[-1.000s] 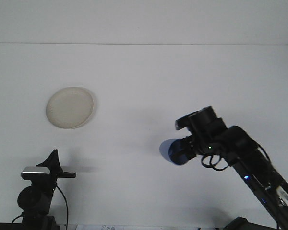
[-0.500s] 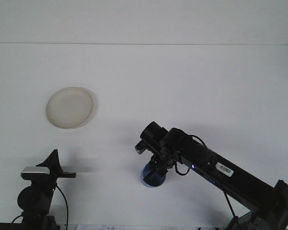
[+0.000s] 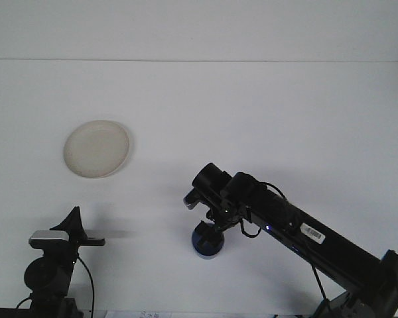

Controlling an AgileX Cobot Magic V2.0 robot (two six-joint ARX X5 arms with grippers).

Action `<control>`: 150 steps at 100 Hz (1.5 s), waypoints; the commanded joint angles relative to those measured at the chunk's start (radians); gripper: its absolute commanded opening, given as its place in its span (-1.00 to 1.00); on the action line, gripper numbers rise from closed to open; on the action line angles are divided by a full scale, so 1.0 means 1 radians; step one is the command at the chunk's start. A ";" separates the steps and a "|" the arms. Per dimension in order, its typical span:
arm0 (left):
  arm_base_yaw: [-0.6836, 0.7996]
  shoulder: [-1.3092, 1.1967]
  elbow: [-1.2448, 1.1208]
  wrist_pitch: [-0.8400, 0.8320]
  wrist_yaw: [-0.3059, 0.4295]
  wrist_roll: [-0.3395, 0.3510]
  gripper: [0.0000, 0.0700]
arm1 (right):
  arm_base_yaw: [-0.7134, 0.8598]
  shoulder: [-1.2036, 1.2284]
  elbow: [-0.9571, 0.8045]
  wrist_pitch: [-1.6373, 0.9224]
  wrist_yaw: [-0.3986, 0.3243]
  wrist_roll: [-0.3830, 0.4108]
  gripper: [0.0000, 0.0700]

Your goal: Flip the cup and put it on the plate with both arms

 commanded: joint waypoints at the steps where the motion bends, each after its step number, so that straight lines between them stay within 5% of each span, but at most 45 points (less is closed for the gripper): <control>1: 0.002 -0.002 -0.019 0.010 -0.002 -0.002 -0.96 | 0.005 -0.044 0.039 0.005 0.030 -0.026 0.23; 33: 0.002 -0.002 -0.019 0.010 -0.002 -0.002 -0.96 | -0.010 -0.529 -0.076 0.208 0.198 -0.027 0.22; 80: 0.002 -0.002 -0.019 0.027 -0.002 -0.006 -0.96 | -0.009 -1.302 -0.662 0.507 0.198 0.026 0.22; 132: 0.002 -0.001 0.006 0.066 0.000 -0.373 -0.97 | -0.009 -1.397 -0.696 0.496 0.200 0.065 0.22; 150: 0.001 0.043 0.191 -0.039 0.092 -0.459 -0.97 | -0.009 -1.397 -0.696 0.476 0.200 0.061 0.22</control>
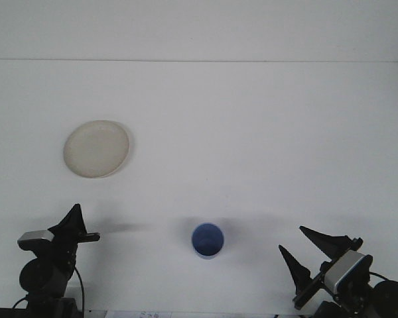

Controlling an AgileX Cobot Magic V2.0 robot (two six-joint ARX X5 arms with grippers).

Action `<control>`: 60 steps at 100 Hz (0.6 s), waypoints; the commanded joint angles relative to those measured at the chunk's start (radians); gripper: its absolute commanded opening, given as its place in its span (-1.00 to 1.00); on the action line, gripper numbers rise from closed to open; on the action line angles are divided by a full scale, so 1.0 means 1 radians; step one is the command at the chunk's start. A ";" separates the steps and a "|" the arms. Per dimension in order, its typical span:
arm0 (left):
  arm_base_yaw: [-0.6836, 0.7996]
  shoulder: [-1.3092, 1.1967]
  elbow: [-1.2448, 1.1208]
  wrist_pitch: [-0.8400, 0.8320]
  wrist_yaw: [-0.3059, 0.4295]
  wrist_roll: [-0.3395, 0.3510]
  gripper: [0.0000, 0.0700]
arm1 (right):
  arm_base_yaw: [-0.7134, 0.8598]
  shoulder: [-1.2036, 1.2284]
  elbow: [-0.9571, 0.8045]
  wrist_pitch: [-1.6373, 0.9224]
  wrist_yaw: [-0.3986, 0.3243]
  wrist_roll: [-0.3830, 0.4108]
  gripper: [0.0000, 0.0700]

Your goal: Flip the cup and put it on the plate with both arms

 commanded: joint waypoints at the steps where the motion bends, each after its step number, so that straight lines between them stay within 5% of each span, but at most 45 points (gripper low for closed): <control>1: 0.001 0.033 0.113 -0.022 0.042 -0.052 -0.97 | 0.010 0.005 0.004 0.003 0.001 0.010 0.22; 17: -0.003 0.233 0.370 -0.221 0.230 0.038 -0.88 | 0.009 0.005 0.004 -0.023 0.001 0.006 0.22; 30: -0.039 0.461 0.589 -0.373 0.416 0.089 0.02 | 0.009 0.005 0.004 -0.025 0.001 0.006 0.22; 37: -0.084 0.582 0.697 -0.448 0.488 0.105 0.19 | 0.010 0.005 0.004 -0.025 0.008 -0.002 0.22; 46: -0.176 0.716 0.818 -0.550 0.524 0.144 0.19 | 0.010 0.005 0.004 -0.025 0.030 -0.014 0.22; 60: -0.366 0.899 0.975 -0.696 0.486 0.200 0.20 | 0.008 0.005 0.004 -0.025 0.033 -0.016 0.22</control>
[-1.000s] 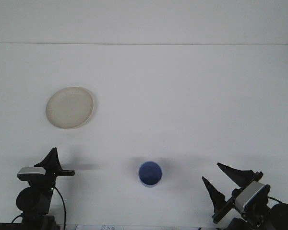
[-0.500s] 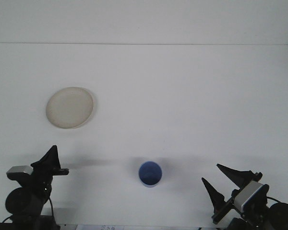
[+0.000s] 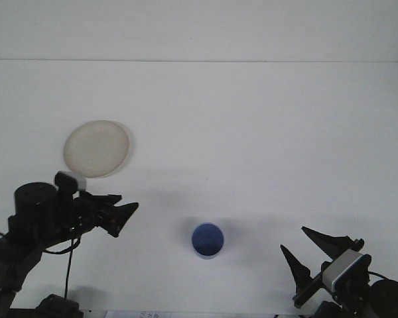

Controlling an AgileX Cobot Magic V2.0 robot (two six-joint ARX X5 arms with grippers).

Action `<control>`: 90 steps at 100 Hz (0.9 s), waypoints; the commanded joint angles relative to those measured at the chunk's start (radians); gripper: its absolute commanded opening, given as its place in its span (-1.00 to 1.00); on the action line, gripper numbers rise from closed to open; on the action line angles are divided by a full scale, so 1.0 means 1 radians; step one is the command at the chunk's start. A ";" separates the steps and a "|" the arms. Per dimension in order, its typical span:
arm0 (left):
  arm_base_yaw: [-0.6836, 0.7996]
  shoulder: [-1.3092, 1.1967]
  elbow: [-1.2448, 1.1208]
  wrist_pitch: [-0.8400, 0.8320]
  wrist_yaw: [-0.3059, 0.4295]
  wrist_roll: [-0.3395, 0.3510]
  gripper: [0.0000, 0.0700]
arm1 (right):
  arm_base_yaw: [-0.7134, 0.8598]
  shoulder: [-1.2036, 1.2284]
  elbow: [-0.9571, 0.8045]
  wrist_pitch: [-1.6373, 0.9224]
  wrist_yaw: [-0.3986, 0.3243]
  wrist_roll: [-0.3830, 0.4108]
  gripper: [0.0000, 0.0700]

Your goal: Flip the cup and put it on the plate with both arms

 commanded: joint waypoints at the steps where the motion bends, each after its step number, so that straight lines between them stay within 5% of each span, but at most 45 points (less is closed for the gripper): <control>1: -0.089 0.079 0.075 -0.051 -0.031 0.050 0.20 | 0.008 0.005 0.004 0.008 0.005 -0.008 0.22; 31: -0.443 0.379 0.230 -0.095 -0.275 0.048 0.20 | 0.008 0.005 0.004 0.008 0.005 -0.008 0.22; 90: -0.596 0.728 0.234 -0.006 -0.369 -0.003 0.20 | 0.008 0.005 0.004 -0.003 0.005 -0.007 0.22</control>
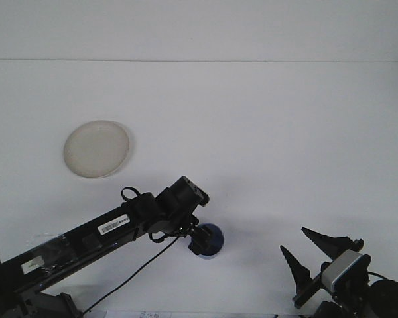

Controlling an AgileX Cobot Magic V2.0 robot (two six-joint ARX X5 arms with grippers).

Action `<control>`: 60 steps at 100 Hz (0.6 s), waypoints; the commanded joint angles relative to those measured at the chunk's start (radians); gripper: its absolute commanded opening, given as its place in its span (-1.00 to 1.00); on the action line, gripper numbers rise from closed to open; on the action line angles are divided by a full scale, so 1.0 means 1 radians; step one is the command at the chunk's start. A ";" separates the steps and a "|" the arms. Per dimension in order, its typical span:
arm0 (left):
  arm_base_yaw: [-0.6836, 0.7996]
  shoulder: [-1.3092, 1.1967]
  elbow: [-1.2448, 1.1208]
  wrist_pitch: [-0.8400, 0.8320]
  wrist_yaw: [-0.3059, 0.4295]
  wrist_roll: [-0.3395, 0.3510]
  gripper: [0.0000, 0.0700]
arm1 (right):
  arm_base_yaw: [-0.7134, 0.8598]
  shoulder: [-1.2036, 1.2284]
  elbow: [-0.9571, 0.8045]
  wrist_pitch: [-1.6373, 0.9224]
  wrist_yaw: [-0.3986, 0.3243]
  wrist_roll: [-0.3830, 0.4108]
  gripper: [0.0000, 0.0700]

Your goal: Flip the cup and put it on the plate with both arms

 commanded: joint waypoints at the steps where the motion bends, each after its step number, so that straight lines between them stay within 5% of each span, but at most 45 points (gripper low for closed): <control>1: -0.014 0.032 0.021 0.005 -0.005 -0.011 0.20 | 0.008 0.005 0.004 0.006 0.004 -0.006 0.22; 10: -0.014 0.050 0.021 0.007 -0.005 -0.011 0.09 | 0.008 0.005 0.004 0.005 0.004 -0.006 0.22; 24: -0.018 0.054 0.021 0.006 -0.005 -0.010 -1.00 | 0.008 0.005 0.004 0.003 0.004 -0.006 0.22; 60: -0.006 0.032 0.067 -0.037 -0.006 0.047 -0.97 | 0.008 0.005 0.004 0.002 0.005 -0.006 0.22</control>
